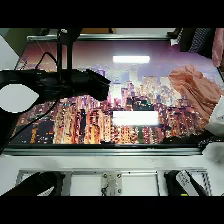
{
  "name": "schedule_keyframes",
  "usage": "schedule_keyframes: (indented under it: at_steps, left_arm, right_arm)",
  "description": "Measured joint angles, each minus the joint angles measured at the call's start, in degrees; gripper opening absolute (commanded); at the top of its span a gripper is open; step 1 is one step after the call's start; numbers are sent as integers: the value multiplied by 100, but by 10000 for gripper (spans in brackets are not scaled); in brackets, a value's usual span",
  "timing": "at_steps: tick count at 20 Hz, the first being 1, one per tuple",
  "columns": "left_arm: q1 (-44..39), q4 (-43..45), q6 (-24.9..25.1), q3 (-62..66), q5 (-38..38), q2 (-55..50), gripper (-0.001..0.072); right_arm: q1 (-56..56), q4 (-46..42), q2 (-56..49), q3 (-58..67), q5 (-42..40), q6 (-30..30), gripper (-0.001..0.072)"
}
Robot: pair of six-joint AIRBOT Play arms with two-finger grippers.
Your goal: Fold the clothes and pants, and hang the long-sleeved shirts on hangers.
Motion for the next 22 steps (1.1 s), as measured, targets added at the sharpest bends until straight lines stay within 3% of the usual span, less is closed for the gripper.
schedule_keyframes:
  at_steps: [3,6,10,14,15,16,17,22]
  left_arm:
    - [72,116,-2,0,-37,0,16]
    - [302,184,-4,0,-131,0,16]
    - [671,203,-17,-66,-310,0,16]
    - [898,199,-17,-319,-389,-2,15]
    - [925,199,-17,-385,-389,0,16]
    - [946,197,-15,-457,-391,0,16]
    - [960,195,-15,-527,-391,-2,16]
    - [990,190,-13,-728,-393,0,16]
  right_arm:
    - [1281,494,-149,-160,975,-918,621]
    - [2629,713,-402,-402,2105,-1440,620]
    - [4183,798,-632,-1099,3093,-1687,619]
    - [5206,774,-708,-1915,3510,-1786,607]
    - [5333,772,-717,-2033,3554,-1794,459]
    - [5425,772,-719,-2122,3593,-1805,180]
    - [5497,767,-723,-2188,3620,-1805,21]
    - [5635,754,-730,-2321,3685,-1825,20]
